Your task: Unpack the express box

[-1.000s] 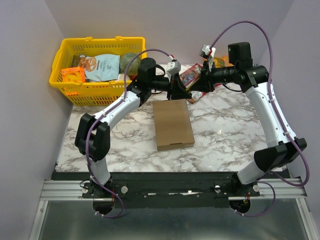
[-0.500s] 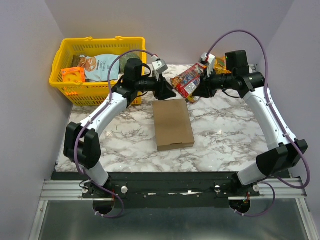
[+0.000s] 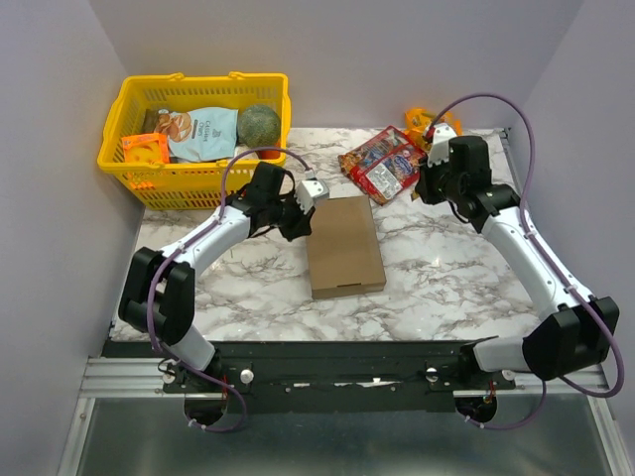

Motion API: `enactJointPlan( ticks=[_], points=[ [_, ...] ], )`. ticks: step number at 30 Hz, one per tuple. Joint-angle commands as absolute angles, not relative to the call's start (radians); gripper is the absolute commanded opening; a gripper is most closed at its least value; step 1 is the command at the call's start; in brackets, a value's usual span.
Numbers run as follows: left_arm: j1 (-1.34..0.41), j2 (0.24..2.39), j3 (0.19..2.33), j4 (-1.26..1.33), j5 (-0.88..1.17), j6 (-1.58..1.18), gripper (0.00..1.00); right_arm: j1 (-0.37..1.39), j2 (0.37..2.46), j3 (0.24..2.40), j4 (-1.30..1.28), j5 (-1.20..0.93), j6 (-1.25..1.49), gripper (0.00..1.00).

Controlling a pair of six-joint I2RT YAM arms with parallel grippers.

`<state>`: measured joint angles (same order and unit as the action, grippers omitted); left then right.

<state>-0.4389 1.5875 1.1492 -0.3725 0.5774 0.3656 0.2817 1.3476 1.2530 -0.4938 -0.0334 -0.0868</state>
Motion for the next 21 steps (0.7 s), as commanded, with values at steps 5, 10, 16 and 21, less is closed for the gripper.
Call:
enactJointPlan(
  ticks=[5,10,16,21],
  points=[
    [-0.477,1.627,1.109,-0.524,0.514,0.56,0.1,0.291,1.483,1.265,-0.313,0.005,-0.124,0.0],
    [-0.537,1.64,1.086,-0.515,0.52,0.6,0.11,0.336,1.636,1.336,-0.282,0.005,-0.218,0.0],
    [-0.603,1.623,1.033,-0.512,0.567,0.649,0.14,0.365,1.72,1.351,-0.261,-0.057,-0.285,0.0],
    [-0.621,1.583,0.985,-0.508,0.606,0.621,0.15,0.397,1.723,1.333,-0.301,-0.139,-0.316,0.0]
  ],
)
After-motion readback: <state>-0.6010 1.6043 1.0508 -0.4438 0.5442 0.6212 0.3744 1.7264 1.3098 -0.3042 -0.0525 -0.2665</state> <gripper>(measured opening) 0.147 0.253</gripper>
